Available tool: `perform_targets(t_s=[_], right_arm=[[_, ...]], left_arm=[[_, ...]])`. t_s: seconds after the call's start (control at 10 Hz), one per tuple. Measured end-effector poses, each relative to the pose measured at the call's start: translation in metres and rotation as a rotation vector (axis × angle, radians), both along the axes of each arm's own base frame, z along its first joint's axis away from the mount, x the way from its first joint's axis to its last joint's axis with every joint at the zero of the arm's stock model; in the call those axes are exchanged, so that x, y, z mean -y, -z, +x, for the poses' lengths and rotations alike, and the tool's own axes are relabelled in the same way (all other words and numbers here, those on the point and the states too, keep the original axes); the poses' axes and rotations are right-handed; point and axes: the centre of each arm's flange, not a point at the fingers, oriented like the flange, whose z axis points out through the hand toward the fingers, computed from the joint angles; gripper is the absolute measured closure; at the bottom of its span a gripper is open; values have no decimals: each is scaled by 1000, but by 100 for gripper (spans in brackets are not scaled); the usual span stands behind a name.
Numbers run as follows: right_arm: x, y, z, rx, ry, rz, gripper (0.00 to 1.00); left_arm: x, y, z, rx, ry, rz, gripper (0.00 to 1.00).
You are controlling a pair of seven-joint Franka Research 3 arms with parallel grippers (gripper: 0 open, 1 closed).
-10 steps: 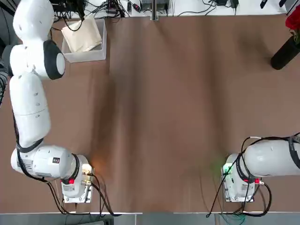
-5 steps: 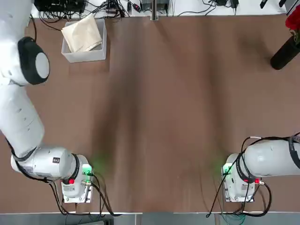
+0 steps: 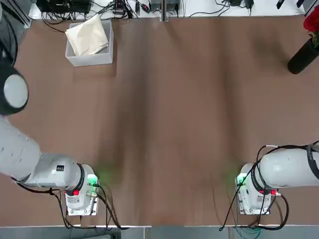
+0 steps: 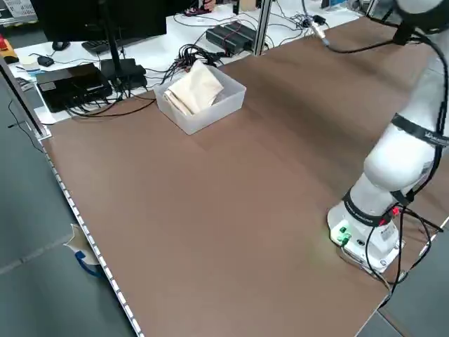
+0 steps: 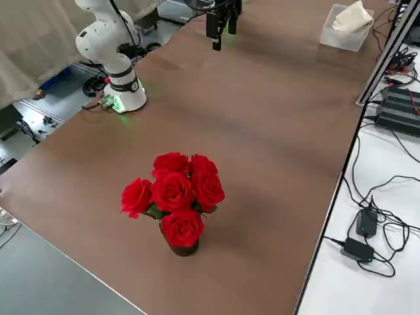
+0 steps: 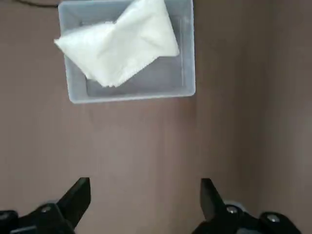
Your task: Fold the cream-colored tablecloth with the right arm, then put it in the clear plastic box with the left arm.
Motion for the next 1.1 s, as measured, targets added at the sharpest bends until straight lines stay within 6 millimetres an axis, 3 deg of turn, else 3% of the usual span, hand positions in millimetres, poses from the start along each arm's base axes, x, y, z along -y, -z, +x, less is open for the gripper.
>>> perform_targets(t_s=[0.2,0.3,0.9,1.1], right_arm=[[0,0,0,0,0,0,0],[0,0,0,0,0,0,0],[-2,0,0,0,-4,0,0],[-2,0,0,0,-4,0,0]], left_arm=[[15,-11,-35,3,-35,2,1],[17,-12,-44,2,-33,5,0],[8,-1,-44,-17,-38,8,0],[7,-1,-44,-15,36,9,0]])
